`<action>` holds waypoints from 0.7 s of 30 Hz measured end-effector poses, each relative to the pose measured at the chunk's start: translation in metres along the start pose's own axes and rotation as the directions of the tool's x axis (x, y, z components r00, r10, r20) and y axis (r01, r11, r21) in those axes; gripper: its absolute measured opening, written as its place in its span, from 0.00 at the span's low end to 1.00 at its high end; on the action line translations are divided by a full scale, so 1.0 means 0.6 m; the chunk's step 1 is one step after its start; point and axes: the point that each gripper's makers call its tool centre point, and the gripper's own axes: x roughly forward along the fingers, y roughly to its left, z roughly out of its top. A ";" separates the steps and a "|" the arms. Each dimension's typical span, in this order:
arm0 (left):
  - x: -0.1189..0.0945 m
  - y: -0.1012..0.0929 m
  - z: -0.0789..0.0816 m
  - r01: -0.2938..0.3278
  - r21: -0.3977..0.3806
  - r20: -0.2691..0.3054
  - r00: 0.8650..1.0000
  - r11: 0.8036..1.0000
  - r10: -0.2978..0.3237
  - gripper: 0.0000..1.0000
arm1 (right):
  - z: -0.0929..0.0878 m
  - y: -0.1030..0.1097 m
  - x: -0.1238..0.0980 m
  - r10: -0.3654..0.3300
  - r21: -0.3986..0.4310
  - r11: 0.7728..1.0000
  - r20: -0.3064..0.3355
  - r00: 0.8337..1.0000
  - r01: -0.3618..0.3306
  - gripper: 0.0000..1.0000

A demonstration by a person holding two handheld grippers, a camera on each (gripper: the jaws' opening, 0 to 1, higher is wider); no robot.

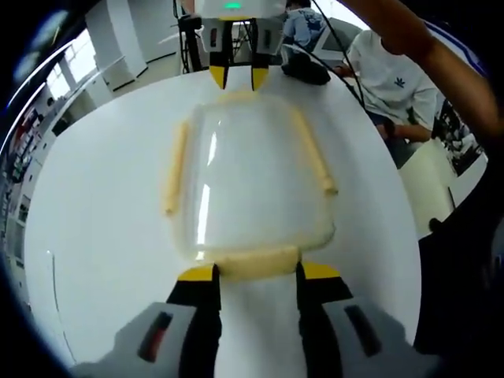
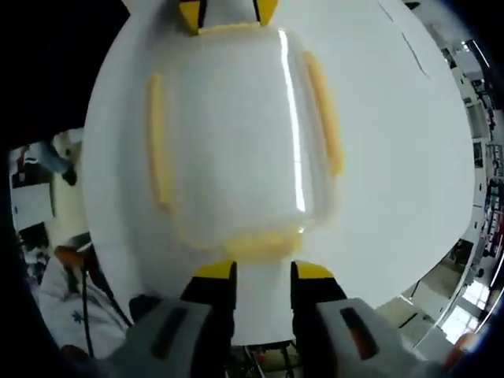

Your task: Snap each plastic latch of the storage box into its locked position after aligning the lid with the box until every specified latch is closed and the lid sits flush.

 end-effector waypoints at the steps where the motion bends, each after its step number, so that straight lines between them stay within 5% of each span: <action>1: 0.000 0.000 0.000 0.000 -0.001 0.000 1.000 1.000 0.000 0.33 | 0.003 0.002 0.001 0.005 -0.002 1.000 0.006 1.000 -0.005 0.32; 3: 0.000 -0.001 0.000 0.001 -0.001 0.000 1.000 1.000 -0.001 0.33 | 0.010 -0.001 0.006 -0.008 -0.039 0.999 0.010 1.000 0.008 0.40; 11: 0.000 0.000 0.000 0.006 0.002 -0.003 1.000 1.000 -0.006 0.33 | 0.015 -0.005 0.016 0.004 -0.080 0.997 -0.008 1.000 -0.004 0.39; 18: 0.000 0.000 0.000 0.011 0.002 -0.003 1.000 1.000 -0.011 0.33 | 0.022 -0.016 0.024 -0.022 -0.172 0.985 -0.012 1.000 0.020 0.50; 21: 0.000 0.003 0.001 0.011 -0.001 0.002 1.000 1.000 -0.011 0.34 | 0.011 -0.006 0.031 0.032 -0.174 0.984 -0.034 0.999 -0.038 0.38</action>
